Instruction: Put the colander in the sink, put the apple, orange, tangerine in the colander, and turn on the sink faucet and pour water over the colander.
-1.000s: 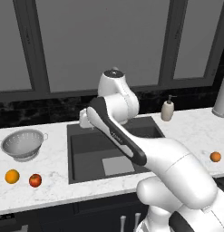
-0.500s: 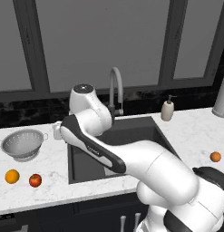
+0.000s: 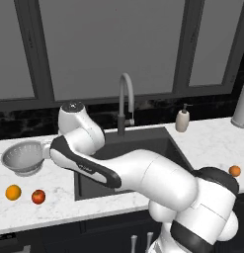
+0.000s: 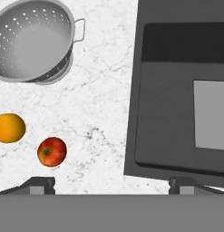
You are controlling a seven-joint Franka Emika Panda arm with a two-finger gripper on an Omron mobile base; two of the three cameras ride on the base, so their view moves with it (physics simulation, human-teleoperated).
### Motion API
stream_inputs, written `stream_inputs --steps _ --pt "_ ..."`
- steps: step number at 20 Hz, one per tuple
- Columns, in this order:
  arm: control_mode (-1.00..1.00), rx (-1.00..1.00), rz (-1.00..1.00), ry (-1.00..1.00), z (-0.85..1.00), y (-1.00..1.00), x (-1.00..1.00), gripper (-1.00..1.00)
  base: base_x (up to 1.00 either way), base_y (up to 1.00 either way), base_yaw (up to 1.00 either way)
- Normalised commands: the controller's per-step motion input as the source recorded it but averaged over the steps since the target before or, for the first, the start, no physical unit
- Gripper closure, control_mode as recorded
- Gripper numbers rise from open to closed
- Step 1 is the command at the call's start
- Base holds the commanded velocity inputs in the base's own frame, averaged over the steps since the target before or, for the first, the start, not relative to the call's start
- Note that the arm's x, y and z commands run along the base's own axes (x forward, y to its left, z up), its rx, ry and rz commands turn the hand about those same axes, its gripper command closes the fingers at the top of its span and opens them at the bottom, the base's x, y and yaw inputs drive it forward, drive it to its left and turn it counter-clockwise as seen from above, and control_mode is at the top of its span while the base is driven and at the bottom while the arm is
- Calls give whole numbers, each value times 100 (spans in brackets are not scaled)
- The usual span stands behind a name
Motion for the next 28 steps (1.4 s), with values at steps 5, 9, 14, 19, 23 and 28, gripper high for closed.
stream_inputs --steps 5,9,14,19,23,28 --pt "-100 2 -4 0 -20 44 30 -100 0 0 0" --pt "-100 2 -6 0 -18 40 36 -100 0 0 0" --pt "-100 3 -6 0 -15 37 39 -100 0 0 0" --pt "-100 1 -8 2 -15 28 33 -100 0 0 0" --pt "-100 0 -10 4 -16 23 27 -100 0 0 0" --pt "-100 0 -9 3 -13 20 24 -100 0 0 0"
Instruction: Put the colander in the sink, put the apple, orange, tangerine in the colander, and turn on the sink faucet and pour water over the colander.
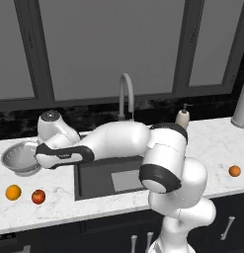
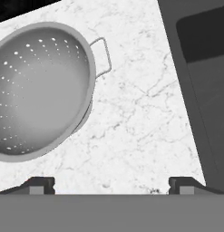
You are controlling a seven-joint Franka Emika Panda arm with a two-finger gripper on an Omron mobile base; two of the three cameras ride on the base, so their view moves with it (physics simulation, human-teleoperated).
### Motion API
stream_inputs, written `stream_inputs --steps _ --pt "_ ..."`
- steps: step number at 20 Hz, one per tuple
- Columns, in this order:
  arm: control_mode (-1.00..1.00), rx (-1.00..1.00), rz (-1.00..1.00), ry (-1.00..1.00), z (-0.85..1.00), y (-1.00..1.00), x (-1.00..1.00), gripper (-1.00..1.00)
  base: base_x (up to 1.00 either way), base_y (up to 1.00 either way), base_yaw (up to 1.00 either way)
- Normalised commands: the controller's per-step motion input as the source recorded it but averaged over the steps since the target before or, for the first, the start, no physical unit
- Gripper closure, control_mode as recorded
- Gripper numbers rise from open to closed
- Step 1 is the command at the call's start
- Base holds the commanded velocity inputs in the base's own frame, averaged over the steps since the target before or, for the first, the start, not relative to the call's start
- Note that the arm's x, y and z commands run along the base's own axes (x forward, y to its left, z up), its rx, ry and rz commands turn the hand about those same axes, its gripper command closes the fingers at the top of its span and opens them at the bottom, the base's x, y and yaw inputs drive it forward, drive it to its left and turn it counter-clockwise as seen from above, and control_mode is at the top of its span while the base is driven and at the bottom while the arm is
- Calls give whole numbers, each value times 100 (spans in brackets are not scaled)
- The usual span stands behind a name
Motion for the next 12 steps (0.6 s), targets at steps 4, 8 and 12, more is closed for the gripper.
stream_inputs --steps 4,8,12 --pt "-100 0 -9 3 -12 18 25 -100 0 0 0" --pt "-100 0 -8 4 -12 19 22 -100 0 0 0" --pt "-100 0 -7 4 -12 21 22 -100 0 0 0"
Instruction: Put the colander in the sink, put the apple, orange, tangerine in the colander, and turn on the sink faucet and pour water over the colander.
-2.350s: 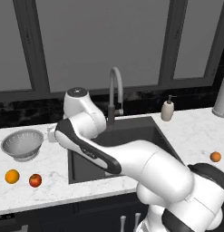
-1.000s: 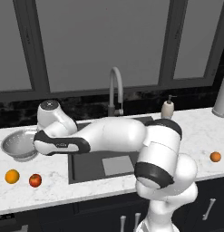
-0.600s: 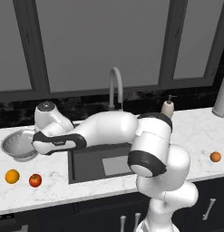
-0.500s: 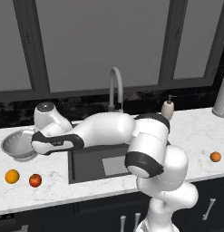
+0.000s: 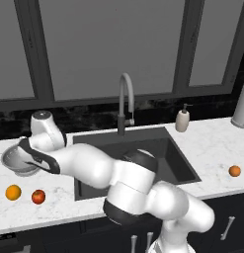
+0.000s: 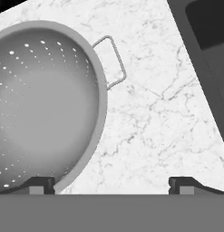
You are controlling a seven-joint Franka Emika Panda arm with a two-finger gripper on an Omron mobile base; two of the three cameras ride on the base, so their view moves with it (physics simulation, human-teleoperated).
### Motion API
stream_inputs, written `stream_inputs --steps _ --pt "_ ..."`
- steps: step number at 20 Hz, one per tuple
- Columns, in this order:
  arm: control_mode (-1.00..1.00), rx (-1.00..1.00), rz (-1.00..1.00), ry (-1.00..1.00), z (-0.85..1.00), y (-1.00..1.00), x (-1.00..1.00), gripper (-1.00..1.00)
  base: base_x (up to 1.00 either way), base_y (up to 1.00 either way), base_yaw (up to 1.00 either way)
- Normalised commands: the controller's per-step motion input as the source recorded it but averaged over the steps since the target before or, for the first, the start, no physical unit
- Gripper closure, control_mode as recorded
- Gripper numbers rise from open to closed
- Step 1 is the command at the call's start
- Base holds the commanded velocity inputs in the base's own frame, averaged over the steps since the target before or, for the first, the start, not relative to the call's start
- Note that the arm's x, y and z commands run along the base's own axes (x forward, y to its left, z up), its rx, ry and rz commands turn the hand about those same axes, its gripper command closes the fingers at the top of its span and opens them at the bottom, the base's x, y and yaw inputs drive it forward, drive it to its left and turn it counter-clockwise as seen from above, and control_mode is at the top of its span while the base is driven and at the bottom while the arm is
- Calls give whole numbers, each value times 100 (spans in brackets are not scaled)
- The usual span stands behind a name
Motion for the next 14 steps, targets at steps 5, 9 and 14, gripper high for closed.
stream_inputs --steps 5,9,14 --pt "-100 0 -5 4 -21 7 4 -100 0 0 0" --pt "-100 0 -3 0 -28 0 0 -100 0 0 0" --pt "-100 0 -2 0 -23 0 0 -100 0 0 0"
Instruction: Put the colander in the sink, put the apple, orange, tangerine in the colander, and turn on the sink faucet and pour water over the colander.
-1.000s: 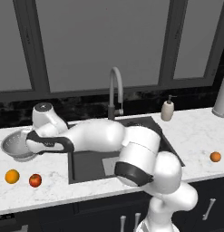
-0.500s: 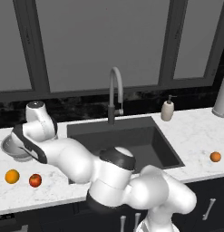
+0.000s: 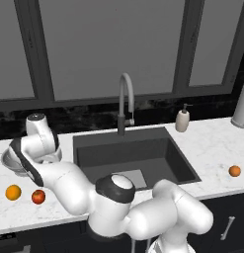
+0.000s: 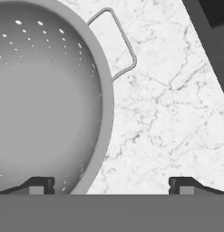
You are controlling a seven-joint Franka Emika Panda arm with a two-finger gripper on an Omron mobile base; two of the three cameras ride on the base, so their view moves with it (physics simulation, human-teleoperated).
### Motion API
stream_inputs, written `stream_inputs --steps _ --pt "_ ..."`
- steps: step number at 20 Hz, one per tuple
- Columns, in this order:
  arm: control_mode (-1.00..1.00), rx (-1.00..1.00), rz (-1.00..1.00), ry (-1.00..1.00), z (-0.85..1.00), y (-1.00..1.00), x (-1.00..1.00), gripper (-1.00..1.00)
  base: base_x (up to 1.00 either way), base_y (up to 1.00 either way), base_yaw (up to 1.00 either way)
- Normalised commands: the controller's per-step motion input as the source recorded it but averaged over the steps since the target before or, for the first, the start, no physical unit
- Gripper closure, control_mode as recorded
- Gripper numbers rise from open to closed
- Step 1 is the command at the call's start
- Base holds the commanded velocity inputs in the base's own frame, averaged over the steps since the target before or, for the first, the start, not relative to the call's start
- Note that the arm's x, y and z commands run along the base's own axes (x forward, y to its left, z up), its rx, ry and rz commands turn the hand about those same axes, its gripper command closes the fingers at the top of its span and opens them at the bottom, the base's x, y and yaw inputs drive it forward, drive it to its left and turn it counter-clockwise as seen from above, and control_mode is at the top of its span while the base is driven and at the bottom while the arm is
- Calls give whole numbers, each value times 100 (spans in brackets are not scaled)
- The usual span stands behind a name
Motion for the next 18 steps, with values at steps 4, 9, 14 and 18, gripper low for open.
stream_inputs --steps 4,9,14,18 --pt "-100 0 0 0 -18 2 3 -100 0 0 0" --pt "-100 1 -1 0 -15 6 15 -100 0 0 0" --pt "-100 1 -3 0 -14 5 20 -100 0 0 0" --pt "-100 0 -4 0 -21 1 14 -100 0 0 0"
